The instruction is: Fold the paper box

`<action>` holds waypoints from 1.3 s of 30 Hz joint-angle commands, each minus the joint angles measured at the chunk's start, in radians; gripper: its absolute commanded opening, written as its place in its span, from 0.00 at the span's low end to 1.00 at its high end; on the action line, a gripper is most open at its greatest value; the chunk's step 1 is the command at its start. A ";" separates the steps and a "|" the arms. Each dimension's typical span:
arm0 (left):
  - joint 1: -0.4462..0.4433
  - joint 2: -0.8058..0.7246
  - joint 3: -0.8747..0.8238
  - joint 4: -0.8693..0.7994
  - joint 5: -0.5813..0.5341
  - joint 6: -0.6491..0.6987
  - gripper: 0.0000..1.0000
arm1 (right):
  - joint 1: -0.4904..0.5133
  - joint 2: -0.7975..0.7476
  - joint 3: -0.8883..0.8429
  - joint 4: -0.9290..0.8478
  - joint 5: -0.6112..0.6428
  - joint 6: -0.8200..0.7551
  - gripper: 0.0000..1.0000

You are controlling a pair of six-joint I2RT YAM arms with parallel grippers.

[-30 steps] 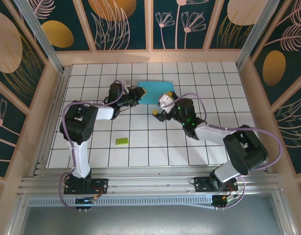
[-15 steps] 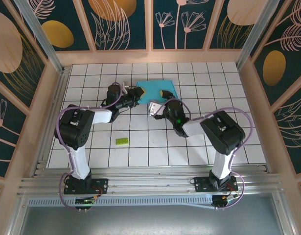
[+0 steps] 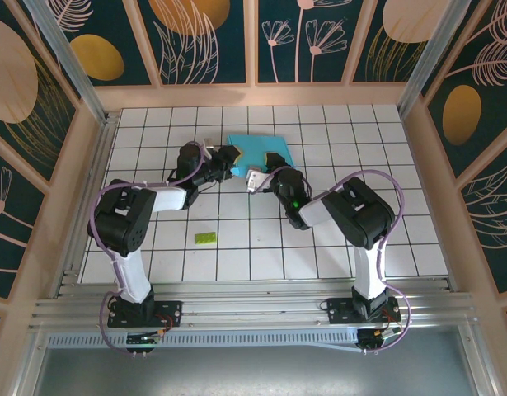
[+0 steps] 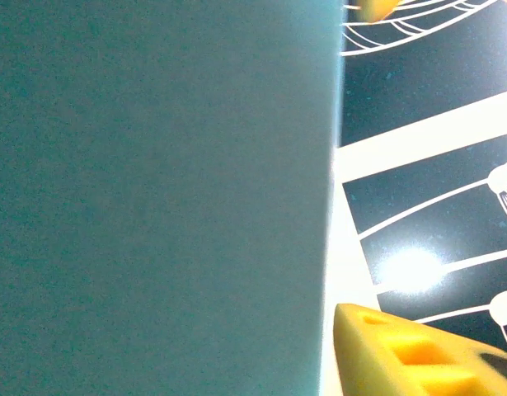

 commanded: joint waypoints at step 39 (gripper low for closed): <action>0.026 -0.735 -0.016 -0.719 -0.199 1.348 0.70 | -0.010 -0.085 0.797 -2.082 -0.410 0.049 0.42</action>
